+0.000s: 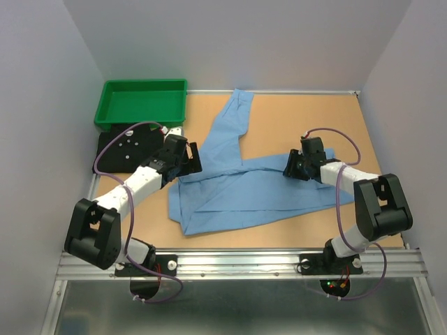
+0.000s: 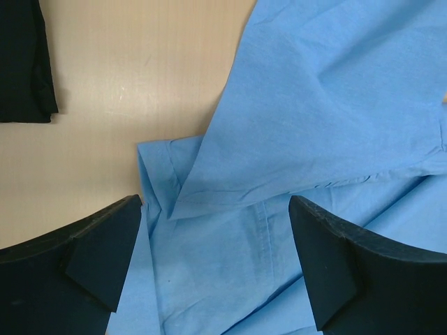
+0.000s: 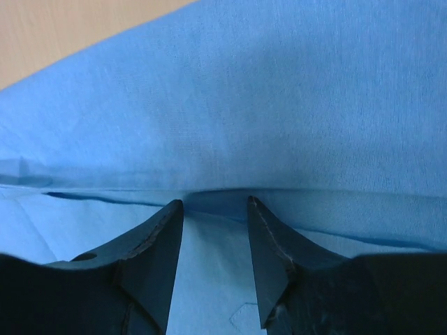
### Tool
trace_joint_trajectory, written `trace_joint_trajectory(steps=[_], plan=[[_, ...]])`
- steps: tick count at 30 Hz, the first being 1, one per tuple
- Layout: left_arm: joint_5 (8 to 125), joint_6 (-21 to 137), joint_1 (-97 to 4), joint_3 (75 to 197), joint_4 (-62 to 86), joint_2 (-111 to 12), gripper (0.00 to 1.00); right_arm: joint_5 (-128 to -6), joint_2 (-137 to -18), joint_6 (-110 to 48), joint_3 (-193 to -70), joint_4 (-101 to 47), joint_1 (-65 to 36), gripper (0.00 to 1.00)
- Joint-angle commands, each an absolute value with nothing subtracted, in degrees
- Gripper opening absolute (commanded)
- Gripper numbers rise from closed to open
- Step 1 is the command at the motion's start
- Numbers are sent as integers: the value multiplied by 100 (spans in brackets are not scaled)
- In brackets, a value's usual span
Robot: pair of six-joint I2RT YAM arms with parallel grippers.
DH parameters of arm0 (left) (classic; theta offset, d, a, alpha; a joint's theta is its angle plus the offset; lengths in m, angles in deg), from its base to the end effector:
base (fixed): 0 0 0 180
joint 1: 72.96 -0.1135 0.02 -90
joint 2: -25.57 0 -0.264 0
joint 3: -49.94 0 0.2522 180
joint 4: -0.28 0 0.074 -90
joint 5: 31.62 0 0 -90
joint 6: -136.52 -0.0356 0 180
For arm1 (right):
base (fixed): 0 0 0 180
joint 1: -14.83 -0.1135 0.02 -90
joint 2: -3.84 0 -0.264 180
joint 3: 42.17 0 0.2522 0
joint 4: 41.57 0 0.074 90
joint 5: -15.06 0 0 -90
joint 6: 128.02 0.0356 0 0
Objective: Fold and stack the long sleeve shirts
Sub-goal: Fold the shirt
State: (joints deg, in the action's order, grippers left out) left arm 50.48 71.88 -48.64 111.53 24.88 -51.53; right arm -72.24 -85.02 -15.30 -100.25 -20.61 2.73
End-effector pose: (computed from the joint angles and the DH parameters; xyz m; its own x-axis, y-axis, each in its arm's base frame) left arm 0.2641 -0.1140 0.2330 -0.6642 -0.1654 -0.7290 0.0306 0.9684 -0.2476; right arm 0.2923 0.0644 0.1624 -0.8001 0.2230 -0.5569 0.0771 0.9588 0.2733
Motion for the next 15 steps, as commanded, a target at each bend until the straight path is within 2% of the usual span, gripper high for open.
trace_joint_trajectory(steps=[1, 7, 9, 10, 11, 12, 15], plan=[[5108, 7034, -4852, 11467, 2161, -5255, 99, -7380, -8493, -1437, -9838, -2148, 235, 48], [5205, 6814, -4852, 11994, 2081, -5721, 99, -7020, -8256, -1622, -10207, -2122, 244, 51], [5214, 6770, -4852, 12152, 2037, -5818, 99, -6826, -8107, -1736, -10408, -2105, 235, 59], [5223, 6709, -4852, 12188, 1994, -5897, 99, -6660, -8098, -1763, -10645, -2096, 226, 71], [5205, 6683, -4852, 12223, 1985, -5950, 99, -6659, -8098, -1763, -10804, -2096, 226, 71], [5196, 6665, -4852, 12293, 1985, -5994, 99, -6476, -8167, -1746, -11075, -2104, 218, 77], [5170, 6524, -4870, 12320, 1958, -6161, 99, -6211, -8544, -1693, -11568, -2113, 139, 81]])
